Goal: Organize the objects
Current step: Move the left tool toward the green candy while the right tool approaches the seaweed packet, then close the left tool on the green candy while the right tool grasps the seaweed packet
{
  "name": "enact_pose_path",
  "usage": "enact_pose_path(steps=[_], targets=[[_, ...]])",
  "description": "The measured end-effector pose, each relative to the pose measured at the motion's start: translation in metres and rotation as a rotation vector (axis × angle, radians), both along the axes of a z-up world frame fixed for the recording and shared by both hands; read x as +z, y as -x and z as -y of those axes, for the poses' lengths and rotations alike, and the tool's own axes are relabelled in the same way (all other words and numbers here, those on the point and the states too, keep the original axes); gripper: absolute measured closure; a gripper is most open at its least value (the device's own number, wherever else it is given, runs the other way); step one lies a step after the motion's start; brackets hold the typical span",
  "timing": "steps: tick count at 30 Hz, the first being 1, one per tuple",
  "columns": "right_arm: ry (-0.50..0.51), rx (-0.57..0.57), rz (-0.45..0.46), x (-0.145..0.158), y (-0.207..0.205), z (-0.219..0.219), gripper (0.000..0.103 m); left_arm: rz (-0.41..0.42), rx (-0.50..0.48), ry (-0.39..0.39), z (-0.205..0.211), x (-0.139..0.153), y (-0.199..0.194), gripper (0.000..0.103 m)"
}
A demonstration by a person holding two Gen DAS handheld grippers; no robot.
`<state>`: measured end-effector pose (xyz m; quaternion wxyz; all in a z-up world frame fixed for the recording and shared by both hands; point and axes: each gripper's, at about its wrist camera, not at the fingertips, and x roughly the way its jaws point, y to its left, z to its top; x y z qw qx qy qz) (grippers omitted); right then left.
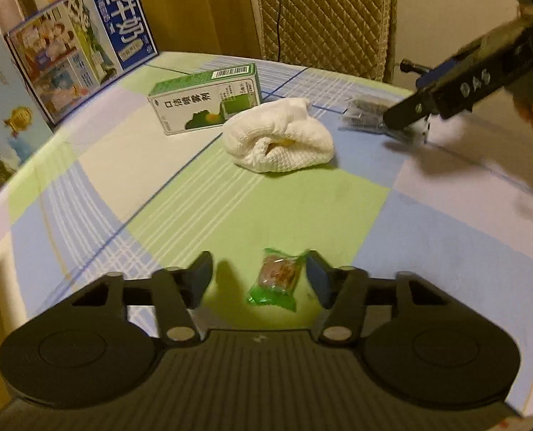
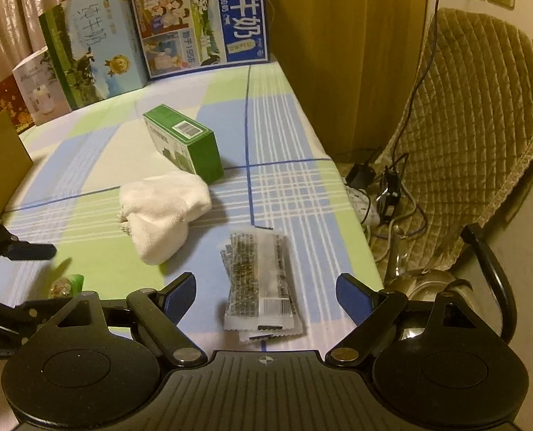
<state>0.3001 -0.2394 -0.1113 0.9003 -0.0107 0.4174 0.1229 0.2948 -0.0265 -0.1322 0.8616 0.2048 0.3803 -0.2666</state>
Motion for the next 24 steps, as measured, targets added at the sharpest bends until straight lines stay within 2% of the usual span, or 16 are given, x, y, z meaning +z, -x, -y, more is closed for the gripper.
enact_pose_path(steps=[2, 8, 14, 17, 19, 24], targets=[[0.006, 0.010, 0.000, -0.001, -0.002, -0.002, 0.021, -0.033, 0.020, 0.032, -0.001, 0.001, -0.001, 0.069], [0.016, 0.029, -0.005, -0.005, -0.004, -0.008, 0.022, -0.074, 0.085, 0.082, -0.001, 0.002, 0.004, 0.083], [0.025, 0.035, -0.009, -0.009, -0.009, -0.008, 0.027, -0.096, 0.154, 0.121, -0.002, 0.002, 0.007, 0.085], [0.034, 0.052, -0.017, -0.012, -0.014, -0.012, 0.035, -0.092, 0.161, 0.129, -0.003, 0.001, 0.008, 0.085], [0.053, 0.062, -0.029, -0.017, -0.019, -0.016, 0.048, -0.094, 0.162, 0.143, -0.006, 0.000, 0.008, 0.085], [0.092, 0.084, -0.007, -0.019, -0.018, -0.023, 0.056, -0.091, 0.166, 0.156, -0.007, 0.000, 0.008, 0.083]])
